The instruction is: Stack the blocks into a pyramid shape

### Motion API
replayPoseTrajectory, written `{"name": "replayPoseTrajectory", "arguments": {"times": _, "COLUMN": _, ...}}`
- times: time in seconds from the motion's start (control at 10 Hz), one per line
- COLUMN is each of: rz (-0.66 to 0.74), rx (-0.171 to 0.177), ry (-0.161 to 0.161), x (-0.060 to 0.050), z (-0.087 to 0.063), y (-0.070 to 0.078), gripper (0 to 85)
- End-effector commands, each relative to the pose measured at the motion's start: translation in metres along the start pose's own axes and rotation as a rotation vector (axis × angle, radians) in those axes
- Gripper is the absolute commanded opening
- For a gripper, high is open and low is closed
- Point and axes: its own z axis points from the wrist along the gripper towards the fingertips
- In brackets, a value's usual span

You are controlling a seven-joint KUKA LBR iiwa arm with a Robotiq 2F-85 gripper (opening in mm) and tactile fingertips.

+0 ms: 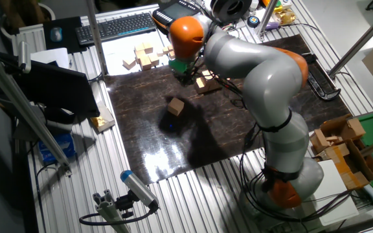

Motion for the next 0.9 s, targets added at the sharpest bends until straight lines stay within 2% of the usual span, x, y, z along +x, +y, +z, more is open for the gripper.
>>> {"name": "replayPoseTrajectory", "arguments": {"times": 0.0, "rz": -0.006, "rx": -0.002, "ry": 0.008, "x": 0.006, "z": 0.000, "y": 0.005, "gripper": 0.7}}
{"name": "replayPoseTrajectory", "arguments": {"times": 0.1, "rz": -0.026, "rx": 0.011, "ry": -0.009, "x": 0.015, "z": 0.000, "y": 0.011, "gripper": 1.3}}
{"name": "replayPoseTrajectory", "arguments": {"times": 0.2, "rz": -0.043, "rx": 0.035, "ry": -0.027, "x": 0.021, "z": 0.001, "y": 0.015, "gripper": 16.7}}
{"name": "replayPoseTrajectory", "arguments": {"times": 0.3, "rz": -0.064, "rx": 0.013, "ry": -0.001, "x": 0.022, "z": 0.004, "y": 0.014, "gripper": 36.0}}
{"name": "replayPoseTrajectory", "arguments": {"times": 0.4, "rz": -0.080, "rx": 0.009, "ry": 0.004, "x": 0.023, "z": 0.007, "y": 0.013, "gripper": 50.3}}
{"name": "replayPoseTrajectory", "arguments": {"times": 0.5, "rz": -0.083, "rx": 0.002, "ry": -0.002, "x": 0.024, "z": 0.009, "y": 0.012, "gripper": 73.0}}
{"name": "replayPoseTrajectory", "arguments": {"times": 0.6, "rz": -0.073, "rx": 0.000, "ry": -0.007, "x": 0.024, "z": 0.011, "y": 0.010, "gripper": 85.0}}
{"name": "replayPoseTrajectory", "arguments": {"times": 0.8, "rz": -0.076, "rx": 0.001, "ry": -0.018, "x": 0.026, "z": 0.015, "y": 0.004, "gripper": 85.0}}
